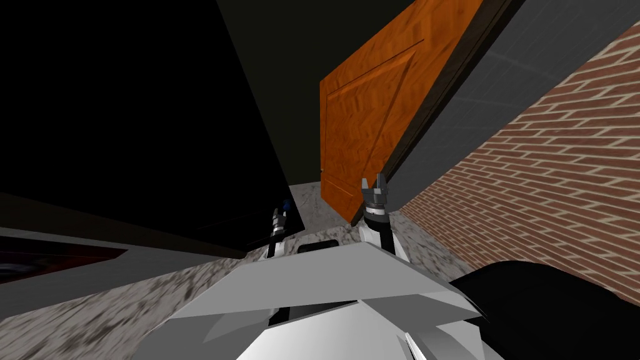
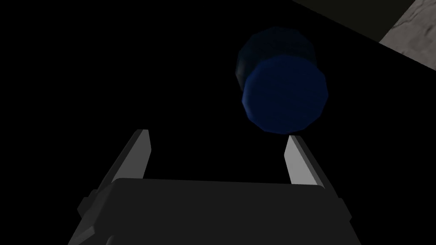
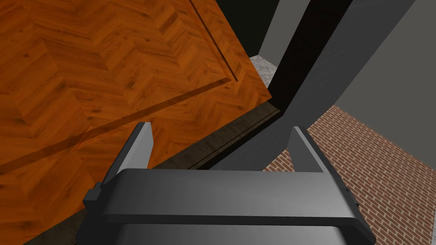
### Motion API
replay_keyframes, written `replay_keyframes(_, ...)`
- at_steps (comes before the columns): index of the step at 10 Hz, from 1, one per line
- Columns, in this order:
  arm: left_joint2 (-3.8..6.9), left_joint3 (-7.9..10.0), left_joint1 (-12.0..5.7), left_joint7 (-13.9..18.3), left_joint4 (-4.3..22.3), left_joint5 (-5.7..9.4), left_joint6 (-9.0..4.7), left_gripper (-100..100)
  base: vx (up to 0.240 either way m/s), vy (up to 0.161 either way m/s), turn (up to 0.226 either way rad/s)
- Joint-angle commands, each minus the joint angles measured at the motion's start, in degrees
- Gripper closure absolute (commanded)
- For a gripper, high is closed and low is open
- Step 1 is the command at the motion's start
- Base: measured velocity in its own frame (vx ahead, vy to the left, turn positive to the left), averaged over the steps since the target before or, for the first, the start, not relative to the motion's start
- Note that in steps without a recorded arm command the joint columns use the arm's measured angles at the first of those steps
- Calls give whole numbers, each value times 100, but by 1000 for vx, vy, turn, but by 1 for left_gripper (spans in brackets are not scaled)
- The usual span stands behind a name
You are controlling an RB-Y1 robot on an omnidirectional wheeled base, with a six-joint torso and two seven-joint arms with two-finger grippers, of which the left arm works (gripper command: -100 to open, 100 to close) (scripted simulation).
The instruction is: Push the door open
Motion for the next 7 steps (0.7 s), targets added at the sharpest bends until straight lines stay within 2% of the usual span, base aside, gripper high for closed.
replay_keyframes(1,-3,-43,-24,169,22,83,2,-100,-39,14,-14)
replay_keyframes(3,-36,-212,-128,546,136,406,-6,-100,-56,25,-30)
replay_keyframes(4,-36,-212,-128,647,136,406,-6,-100,-50,20,-15)
replay_keyframes(5,-54,-295,-179,847,192,565,-9,-100,-44,18,-18)
replay_keyframes(6,-54,-295,-179,886,192,565,-9,-100,-35,11,-14)
replay_keyframes(7,-75,-377,-229,1113,247,722,-13,-100,-47,10,-22)
